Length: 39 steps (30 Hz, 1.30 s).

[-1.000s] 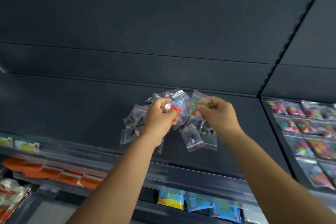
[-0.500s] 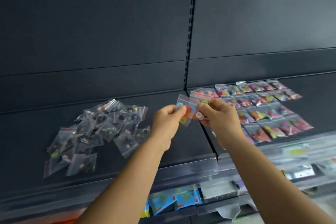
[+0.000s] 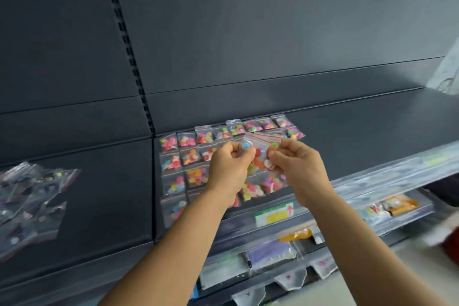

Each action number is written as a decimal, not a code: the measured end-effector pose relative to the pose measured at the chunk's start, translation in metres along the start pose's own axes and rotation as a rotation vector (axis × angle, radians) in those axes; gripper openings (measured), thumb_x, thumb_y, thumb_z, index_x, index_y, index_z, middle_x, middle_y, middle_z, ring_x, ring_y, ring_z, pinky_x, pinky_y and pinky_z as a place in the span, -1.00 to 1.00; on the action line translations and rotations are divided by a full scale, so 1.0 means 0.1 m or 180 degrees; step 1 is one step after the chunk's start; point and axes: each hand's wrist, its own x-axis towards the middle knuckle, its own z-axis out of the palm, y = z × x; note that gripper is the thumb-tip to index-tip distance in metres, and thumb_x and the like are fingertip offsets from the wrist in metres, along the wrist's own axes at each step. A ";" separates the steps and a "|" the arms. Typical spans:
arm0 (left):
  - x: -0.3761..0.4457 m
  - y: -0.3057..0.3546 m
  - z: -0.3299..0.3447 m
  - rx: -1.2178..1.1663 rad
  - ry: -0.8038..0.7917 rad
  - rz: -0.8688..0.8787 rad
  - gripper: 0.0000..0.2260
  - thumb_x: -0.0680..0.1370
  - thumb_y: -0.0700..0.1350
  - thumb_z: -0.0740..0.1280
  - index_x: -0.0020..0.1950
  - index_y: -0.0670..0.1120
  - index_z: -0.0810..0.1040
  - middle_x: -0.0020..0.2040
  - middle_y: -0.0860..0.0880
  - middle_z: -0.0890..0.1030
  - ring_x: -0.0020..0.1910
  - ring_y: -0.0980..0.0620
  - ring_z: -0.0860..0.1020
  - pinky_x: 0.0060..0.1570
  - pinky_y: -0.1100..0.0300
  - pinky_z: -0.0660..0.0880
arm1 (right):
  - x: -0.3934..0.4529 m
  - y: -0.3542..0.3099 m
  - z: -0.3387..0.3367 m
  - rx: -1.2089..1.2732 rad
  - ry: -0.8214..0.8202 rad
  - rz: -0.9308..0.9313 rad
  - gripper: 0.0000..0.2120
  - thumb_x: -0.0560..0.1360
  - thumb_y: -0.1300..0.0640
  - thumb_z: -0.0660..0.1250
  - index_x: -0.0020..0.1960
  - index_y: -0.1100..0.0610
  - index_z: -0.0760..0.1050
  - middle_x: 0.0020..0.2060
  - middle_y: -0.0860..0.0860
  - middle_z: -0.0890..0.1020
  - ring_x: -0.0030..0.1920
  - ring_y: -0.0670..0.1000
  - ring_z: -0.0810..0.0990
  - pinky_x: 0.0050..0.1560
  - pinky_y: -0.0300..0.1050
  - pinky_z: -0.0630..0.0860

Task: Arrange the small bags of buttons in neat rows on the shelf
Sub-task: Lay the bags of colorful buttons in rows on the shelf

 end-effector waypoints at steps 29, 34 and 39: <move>1.00 -0.37 1.41 0.2429 -0.0032 0.0246 -0.82 0.55 -0.14 0.32 0.13 -0.09 0.44 -0.24 0.00 0.52 -0.29 0.03 0.50 -0.41 0.21 0.38 | 1.49 0.56 -1.30 -0.1631 0.0362 0.0403 -0.88 0.45 0.24 0.31 -0.15 0.04 0.57 -0.29 -0.05 0.68 -0.21 0.00 0.65 -0.12 -0.06 0.60; 0.98 -0.41 1.55 0.3131 0.0231 0.0378 -0.69 0.53 -0.15 0.34 0.26 -0.07 0.40 0.06 -0.06 0.58 0.01 -0.06 0.56 -0.03 0.05 0.55 | 1.63 0.60 -1.40 -0.2261 0.0024 0.0150 -0.78 0.45 0.21 0.32 0.08 0.07 0.53 -0.10 -0.05 0.64 -0.05 0.01 0.60 -0.12 -0.19 0.44; 0.90 -0.46 1.59 0.3719 0.0253 0.1151 -0.64 0.55 -0.06 0.31 0.34 -0.03 0.43 0.25 0.03 0.45 0.24 -0.02 0.32 0.24 0.09 0.33 | 1.62 0.57 -1.50 -0.3069 -0.0796 -0.0783 -0.74 0.46 0.15 0.37 0.15 0.00 0.56 0.09 0.02 0.53 0.11 0.10 0.49 0.01 -0.13 0.43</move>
